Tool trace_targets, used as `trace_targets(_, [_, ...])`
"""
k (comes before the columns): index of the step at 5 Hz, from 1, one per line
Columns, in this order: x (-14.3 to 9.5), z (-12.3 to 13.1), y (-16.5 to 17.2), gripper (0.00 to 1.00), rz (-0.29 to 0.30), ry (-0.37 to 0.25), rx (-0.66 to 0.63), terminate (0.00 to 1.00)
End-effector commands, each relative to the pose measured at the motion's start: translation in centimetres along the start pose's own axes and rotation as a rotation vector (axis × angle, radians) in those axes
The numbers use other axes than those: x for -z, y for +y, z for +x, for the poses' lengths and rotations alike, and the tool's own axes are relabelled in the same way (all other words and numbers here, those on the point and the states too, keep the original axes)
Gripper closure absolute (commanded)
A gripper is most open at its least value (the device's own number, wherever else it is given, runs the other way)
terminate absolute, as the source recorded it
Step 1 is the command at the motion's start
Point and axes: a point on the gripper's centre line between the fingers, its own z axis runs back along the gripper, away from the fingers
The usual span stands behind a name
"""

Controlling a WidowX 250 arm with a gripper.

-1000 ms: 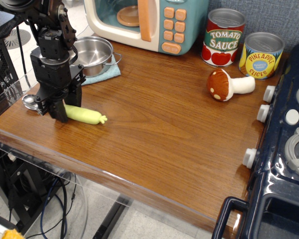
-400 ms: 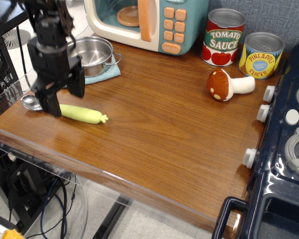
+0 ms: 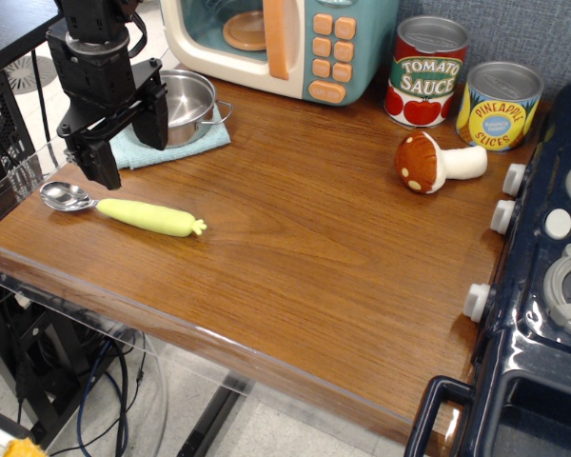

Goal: Put the spoon on the left bottom of the table with the metal part facing left.

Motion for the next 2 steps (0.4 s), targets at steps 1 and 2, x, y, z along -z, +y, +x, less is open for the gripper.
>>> trace_targets(1, [-2.19,-1.41,2.02,0.0,-0.048,-0.025,-0.002,0.0])
trace_targets(2, [-2.19,-1.41,2.02,0.0,-0.048,-0.025,-0.002,1.0])
